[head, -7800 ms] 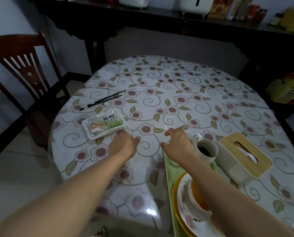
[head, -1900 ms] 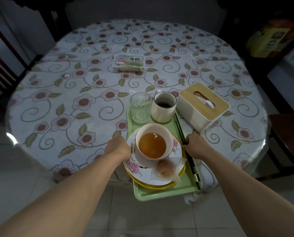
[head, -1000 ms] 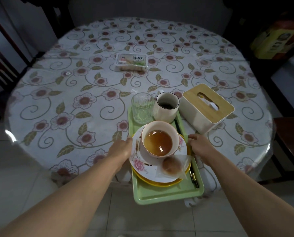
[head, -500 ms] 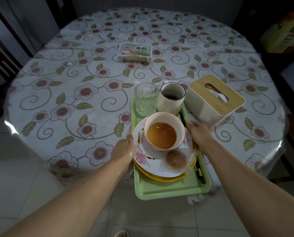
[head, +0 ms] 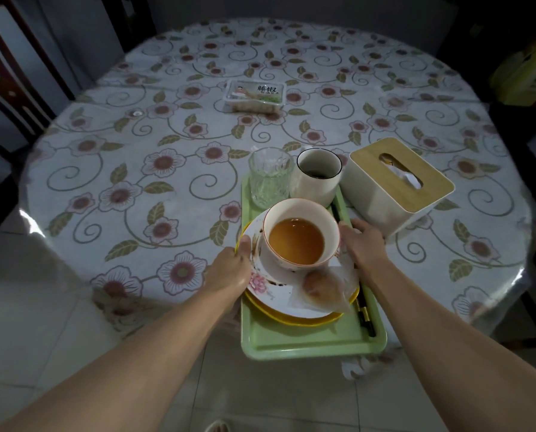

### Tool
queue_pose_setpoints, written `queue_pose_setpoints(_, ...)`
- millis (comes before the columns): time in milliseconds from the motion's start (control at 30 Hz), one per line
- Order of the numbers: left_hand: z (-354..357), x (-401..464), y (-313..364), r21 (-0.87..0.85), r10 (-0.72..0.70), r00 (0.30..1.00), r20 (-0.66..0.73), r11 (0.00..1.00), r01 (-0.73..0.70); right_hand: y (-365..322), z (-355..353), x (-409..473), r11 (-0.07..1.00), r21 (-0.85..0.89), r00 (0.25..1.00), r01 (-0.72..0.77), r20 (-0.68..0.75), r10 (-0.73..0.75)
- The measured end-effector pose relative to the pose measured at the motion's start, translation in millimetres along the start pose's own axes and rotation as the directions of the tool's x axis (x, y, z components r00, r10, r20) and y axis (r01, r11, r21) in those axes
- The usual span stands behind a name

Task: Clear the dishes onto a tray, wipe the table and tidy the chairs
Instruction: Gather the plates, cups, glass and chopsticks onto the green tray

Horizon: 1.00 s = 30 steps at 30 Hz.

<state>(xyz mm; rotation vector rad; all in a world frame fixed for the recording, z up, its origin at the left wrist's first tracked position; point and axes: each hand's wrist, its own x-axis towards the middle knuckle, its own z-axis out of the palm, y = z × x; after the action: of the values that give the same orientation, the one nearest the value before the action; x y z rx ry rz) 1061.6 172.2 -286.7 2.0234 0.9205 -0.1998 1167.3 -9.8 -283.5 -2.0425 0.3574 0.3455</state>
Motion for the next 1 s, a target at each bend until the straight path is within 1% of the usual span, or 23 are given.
queue_pose_setpoints(67, -1.7, -1.8, 1.7, 0.000, 0.008, 1.000, -0.026, 1.000, -0.008, 1.0, 2.4, -1.8, 1.000, -0.006, 0.999, 0.023, -0.048, -0.024)
queue_pose_setpoints(167, -10.9, -3.5, 2.4, 0.017, 0.025, 0.999, -0.043, 1.000, -0.024, 7.3, 10.5, -6.9, 0.998, 0.033, 0.996, 0.058, -0.075, -0.055)
queue_pose_setpoints(333, -27.4, -1.0, -4.6, 0.079, 0.028, 0.999, -0.039, 0.997, -0.025, 15.5, 25.9, -24.3, 0.999, 0.021, 0.990, 0.031, -0.135, -0.028)
queue_pose_setpoints(433, -34.3, 6.4, -11.4, 0.110, 0.024, 0.998, -0.063, 0.994, -0.017, 11.8, 31.7, -37.4, 1.000, -0.015, 0.988, 0.009, -0.156, -0.011)
queue_pose_setpoints(567, -47.5, 20.3, -20.1, 0.098, 0.006, 0.997, -0.080, 0.995, 0.002, 9.6, 38.1, -55.2, 0.994, -0.101, 0.991, -0.037, -0.128, 0.024)
queue_pose_setpoints(633, -55.9, 26.0, -23.1, 0.096, 0.012, 0.996, -0.088, 0.995, -0.004, 10.0, 43.0, -62.1, 0.991, -0.109, 0.992, -0.073, -0.110, 0.061)
queue_pose_setpoints(733, -68.3, 31.8, -25.8, 0.086, 0.059, 0.992, -0.112, 0.995, -0.049, 9.6, 53.8, -69.5, 0.986, -0.121, 0.991, -0.112, -0.082, 0.102)
queue_pose_setpoints(833, -81.1, 41.7, -28.5, 0.098, 0.104, 0.989, -0.101, 0.991, -0.095, 9.1, 68.6, -74.5, 0.983, -0.120, 0.988, -0.138, -0.087, 0.128)
queue_pose_setpoints(1000, -96.6, 52.8, -28.8, 0.141, 0.158, 0.983, -0.098, 0.980, -0.144, 4.8, 81.0, -80.8, 0.964, -0.203, 0.984, -0.171, -0.078, 0.158)
